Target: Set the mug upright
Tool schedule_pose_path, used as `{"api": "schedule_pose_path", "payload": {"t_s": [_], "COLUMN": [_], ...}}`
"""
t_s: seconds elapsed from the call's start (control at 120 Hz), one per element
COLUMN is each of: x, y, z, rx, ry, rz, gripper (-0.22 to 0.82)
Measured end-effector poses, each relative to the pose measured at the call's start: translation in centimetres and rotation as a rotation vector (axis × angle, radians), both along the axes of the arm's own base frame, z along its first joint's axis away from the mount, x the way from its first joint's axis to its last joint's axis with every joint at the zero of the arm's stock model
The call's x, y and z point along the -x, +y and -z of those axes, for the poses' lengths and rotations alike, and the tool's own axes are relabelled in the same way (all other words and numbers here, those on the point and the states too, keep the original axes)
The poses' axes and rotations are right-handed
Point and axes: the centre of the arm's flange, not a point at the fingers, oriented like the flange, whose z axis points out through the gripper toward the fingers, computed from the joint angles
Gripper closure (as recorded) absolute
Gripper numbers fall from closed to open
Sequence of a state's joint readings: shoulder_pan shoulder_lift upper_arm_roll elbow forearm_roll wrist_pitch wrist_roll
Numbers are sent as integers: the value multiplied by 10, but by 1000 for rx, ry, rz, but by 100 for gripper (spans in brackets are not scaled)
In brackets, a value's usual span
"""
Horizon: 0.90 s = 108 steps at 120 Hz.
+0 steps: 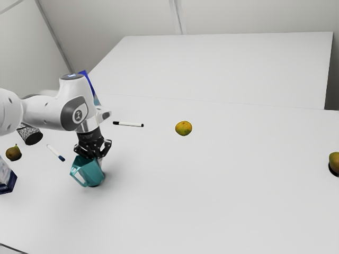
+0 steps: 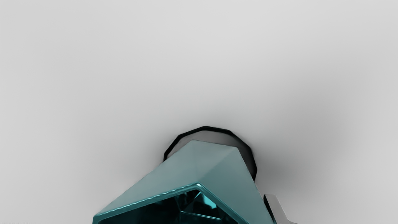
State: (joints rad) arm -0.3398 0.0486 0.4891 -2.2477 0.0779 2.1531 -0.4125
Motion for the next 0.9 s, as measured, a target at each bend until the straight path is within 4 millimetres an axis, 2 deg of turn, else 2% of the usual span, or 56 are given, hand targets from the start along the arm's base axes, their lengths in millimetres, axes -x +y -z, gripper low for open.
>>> {"api": "schedule_pose_path", "payload": {"t_s": [0.183, 0.325, 0.558, 0.9], "x": [-3, -7, -24, -46], "y": [-3, -7, -12, -9], "z": [-2, -7, -35, -88], "rx": [3, 2, 5, 3], "ry": [-8, -20, -81, -133], "rz": [-1, 8, 21, 66], "gripper": [39, 20, 7, 1]}}
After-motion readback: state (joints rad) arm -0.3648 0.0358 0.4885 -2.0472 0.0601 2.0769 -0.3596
